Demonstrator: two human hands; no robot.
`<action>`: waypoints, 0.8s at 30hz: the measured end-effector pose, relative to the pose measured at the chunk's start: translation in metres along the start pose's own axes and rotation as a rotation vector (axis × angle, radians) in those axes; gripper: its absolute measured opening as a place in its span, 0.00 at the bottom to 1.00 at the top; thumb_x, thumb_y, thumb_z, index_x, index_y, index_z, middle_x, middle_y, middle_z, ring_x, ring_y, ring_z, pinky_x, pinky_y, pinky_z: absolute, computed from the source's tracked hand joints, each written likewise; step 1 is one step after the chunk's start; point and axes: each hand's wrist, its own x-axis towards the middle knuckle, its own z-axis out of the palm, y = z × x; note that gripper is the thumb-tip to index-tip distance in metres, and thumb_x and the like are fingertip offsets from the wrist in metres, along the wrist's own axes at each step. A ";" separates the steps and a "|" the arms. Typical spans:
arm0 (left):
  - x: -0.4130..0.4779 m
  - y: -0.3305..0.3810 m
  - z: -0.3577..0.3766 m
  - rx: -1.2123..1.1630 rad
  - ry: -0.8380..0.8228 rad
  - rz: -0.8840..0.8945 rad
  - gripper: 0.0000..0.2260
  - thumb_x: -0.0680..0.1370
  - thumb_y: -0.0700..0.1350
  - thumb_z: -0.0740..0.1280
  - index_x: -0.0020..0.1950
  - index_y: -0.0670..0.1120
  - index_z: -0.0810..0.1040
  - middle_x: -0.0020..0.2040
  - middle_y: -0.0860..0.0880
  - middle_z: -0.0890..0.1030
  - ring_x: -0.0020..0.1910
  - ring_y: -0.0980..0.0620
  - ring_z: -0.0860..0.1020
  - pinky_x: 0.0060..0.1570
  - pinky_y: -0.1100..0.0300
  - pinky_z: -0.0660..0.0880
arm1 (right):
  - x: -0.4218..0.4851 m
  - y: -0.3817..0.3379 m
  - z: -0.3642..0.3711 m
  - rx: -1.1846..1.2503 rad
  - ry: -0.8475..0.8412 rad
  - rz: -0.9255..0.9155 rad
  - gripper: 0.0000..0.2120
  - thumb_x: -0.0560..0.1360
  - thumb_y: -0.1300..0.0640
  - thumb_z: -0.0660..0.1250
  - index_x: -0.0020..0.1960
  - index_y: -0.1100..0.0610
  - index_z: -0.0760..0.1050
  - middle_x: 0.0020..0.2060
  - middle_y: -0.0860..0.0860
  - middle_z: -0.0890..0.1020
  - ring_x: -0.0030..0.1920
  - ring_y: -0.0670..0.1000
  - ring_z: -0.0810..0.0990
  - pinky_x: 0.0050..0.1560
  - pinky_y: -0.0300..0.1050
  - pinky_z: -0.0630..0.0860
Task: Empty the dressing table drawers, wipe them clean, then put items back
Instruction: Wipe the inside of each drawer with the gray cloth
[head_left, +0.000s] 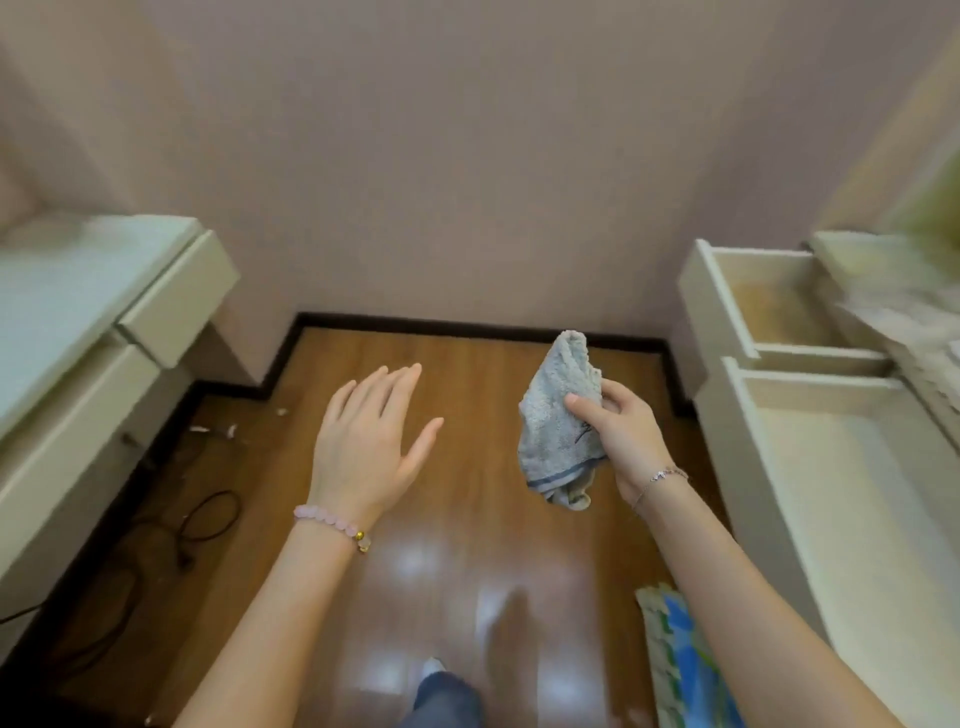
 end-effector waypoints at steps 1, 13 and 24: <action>-0.001 -0.020 -0.005 0.020 -0.002 -0.035 0.24 0.77 0.56 0.57 0.67 0.43 0.72 0.60 0.45 0.79 0.63 0.46 0.74 0.63 0.49 0.67 | 0.007 -0.002 0.023 -0.011 -0.035 0.002 0.16 0.73 0.59 0.70 0.60 0.57 0.74 0.50 0.51 0.83 0.49 0.48 0.82 0.45 0.42 0.78; -0.023 -0.206 -0.047 0.194 -0.007 -0.423 0.25 0.77 0.58 0.54 0.67 0.45 0.73 0.61 0.47 0.78 0.64 0.47 0.74 0.64 0.51 0.64 | 0.063 -0.020 0.268 -0.071 -0.402 0.031 0.15 0.72 0.60 0.70 0.58 0.57 0.75 0.48 0.51 0.84 0.47 0.49 0.83 0.41 0.42 0.77; 0.003 -0.342 -0.034 0.307 0.022 -0.812 0.26 0.78 0.59 0.53 0.67 0.44 0.72 0.62 0.46 0.78 0.62 0.46 0.75 0.63 0.50 0.68 | 0.176 -0.028 0.458 -0.198 -0.738 0.062 0.16 0.72 0.59 0.71 0.58 0.55 0.74 0.49 0.52 0.83 0.48 0.51 0.82 0.49 0.49 0.79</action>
